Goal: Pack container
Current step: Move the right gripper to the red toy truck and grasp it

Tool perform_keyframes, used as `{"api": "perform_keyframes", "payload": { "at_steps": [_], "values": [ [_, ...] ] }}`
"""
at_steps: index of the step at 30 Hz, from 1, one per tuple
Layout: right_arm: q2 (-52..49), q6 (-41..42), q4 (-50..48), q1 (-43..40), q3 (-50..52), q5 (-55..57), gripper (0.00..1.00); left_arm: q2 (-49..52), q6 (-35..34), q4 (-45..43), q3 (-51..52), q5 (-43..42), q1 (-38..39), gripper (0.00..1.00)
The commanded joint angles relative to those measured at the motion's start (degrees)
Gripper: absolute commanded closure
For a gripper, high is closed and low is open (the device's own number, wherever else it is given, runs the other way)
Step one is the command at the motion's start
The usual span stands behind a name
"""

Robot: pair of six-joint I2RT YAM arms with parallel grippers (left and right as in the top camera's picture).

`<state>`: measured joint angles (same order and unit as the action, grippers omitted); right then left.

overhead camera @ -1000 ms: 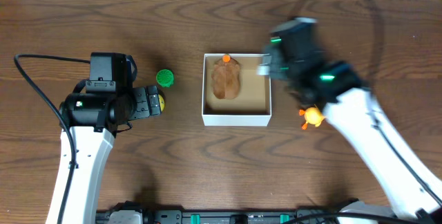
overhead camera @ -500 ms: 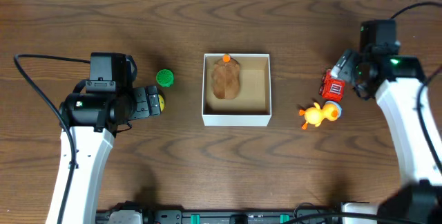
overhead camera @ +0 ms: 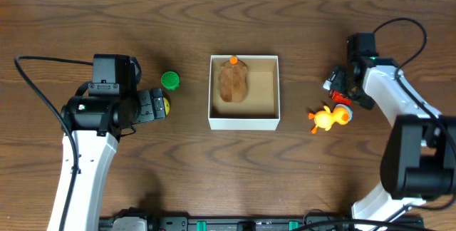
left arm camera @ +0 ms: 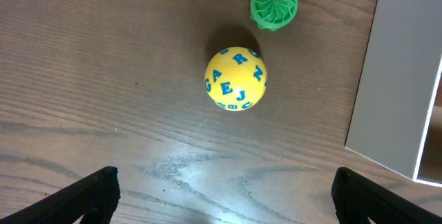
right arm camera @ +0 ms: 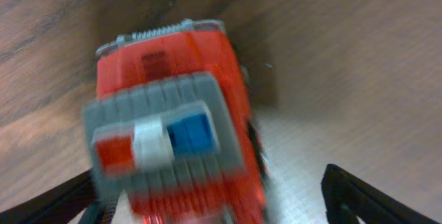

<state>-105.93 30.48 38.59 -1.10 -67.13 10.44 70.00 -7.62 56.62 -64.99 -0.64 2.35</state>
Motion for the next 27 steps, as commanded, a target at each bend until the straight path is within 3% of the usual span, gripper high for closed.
{"api": "perform_keyframes", "payload": {
  "at_steps": [1,7,12,17,23,27],
  "values": [
    [-3.21,-0.61,-1.62,-0.22,-0.02,-1.62,0.13,0.07,0.48,0.13,-1.09,0.90,-0.20,0.02],
    [-4.39,-0.63,-3.26,-0.22,-0.02,-1.68,0.21,0.07,0.48,0.13,-1.09,0.92,-0.20,0.02],
    [-4.31,-1.62,-3.52,-0.22,-0.04,-1.70,0.36,0.07,0.48,0.13,-1.09,0.90,-0.20,0.02],
    [-3.72,-5.60,-2.95,-0.04,-0.90,-1.70,0.39,0.07,0.48,0.13,-1.09,0.90,-0.20,0.02],
    [2.78,-7.91,2.10,1.18,-4.31,-1.75,0.62,0.07,0.48,0.13,-1.09,0.90,-0.20,0.02],
    [10.62,-7.87,4.76,4.44,-6.19,-3.45,0.62,0.07,0.48,0.13,-1.09,0.92,-0.20,0.02]
  ]
}}
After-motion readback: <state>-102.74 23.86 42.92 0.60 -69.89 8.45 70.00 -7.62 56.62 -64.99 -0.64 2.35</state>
